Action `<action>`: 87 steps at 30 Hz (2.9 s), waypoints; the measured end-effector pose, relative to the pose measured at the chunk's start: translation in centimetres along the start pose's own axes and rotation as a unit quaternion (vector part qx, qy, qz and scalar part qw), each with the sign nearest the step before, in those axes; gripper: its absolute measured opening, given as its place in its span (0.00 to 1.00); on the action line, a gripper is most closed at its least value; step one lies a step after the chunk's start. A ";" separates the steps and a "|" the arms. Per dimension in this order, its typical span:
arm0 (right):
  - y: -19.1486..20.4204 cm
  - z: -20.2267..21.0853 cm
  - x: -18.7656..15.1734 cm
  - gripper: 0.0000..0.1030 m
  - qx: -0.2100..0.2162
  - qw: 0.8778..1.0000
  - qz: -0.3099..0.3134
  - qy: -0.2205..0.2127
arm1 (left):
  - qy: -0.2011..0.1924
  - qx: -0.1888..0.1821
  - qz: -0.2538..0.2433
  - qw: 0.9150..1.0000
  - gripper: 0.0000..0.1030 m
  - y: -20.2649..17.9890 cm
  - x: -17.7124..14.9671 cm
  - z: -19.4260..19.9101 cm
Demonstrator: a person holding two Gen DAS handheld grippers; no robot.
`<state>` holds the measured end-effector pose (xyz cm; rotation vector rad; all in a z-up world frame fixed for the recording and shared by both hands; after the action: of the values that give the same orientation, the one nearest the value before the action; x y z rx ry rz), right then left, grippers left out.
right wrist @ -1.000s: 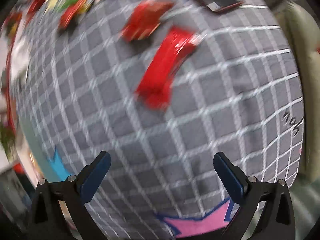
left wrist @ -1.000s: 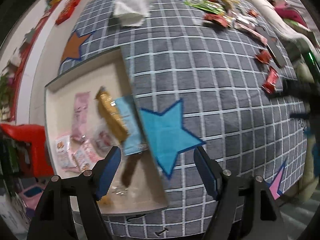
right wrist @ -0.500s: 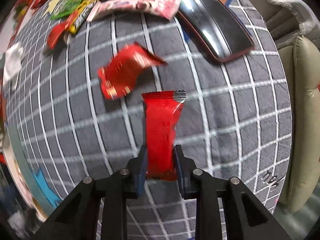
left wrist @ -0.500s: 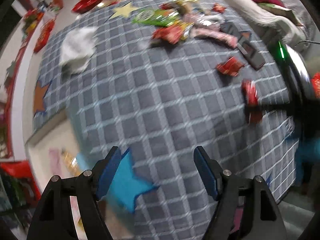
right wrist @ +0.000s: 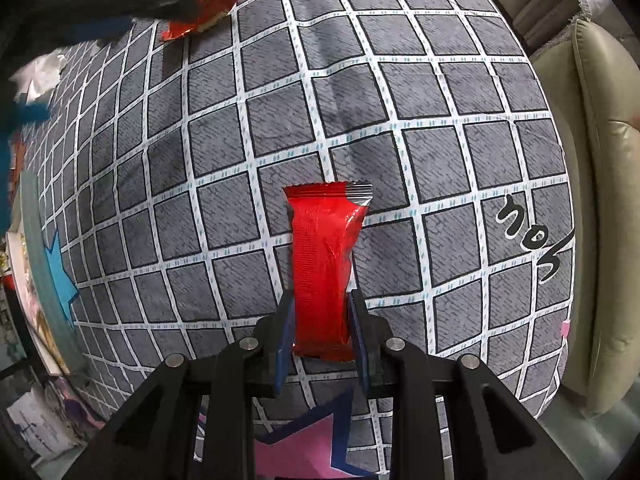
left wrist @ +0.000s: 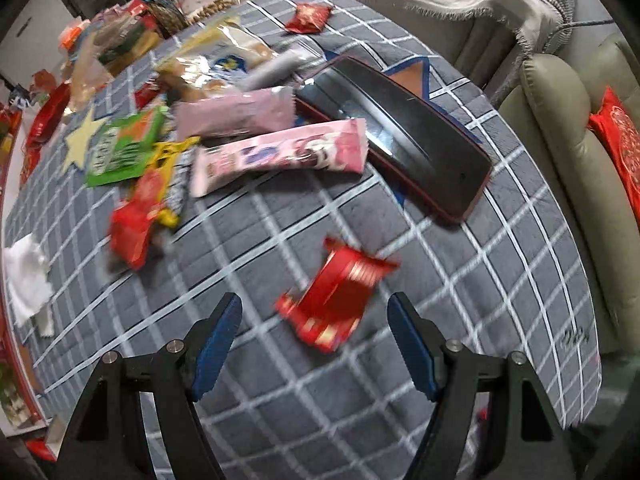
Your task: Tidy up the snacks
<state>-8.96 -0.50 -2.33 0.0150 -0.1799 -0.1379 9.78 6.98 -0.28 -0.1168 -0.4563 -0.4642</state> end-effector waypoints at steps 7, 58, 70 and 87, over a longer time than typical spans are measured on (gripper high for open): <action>-2.5 0.5 -2.1 0.27 0.011 1.000 -0.001 -0.001 | 0.010 0.001 0.002 1.000 0.36 -0.9 0.1 -1.4; 15.0 -6.5 -3.3 1.00 -0.047 0.993 0.091 0.053 | 0.103 0.039 0.137 0.984 1.00 7.7 -27.4 4.4; 11.9 -4.1 -4.7 1.00 -0.043 0.994 0.089 0.044 | 0.100 0.041 0.137 0.985 1.00 7.3 -27.5 5.8; 12.1 -4.1 -4.5 1.00 -0.042 0.994 0.095 0.030 | 0.119 0.040 0.145 0.981 0.99 7.1 -27.8 6.1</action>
<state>-10.96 12.09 -6.81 -0.0813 -0.1155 0.0456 -11.51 25.86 -7.36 -0.0478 -0.2169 -0.1685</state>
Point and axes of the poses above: each gripper's, at about its wrist camera, not at the fingertips, and z roughly against the way its jaws point, y to its left, x to its top, the point moved 9 cm from there along -z, roughly the way its jaws point, and after that the axes turned 14 degrees about -y, right-handed, at the moved point
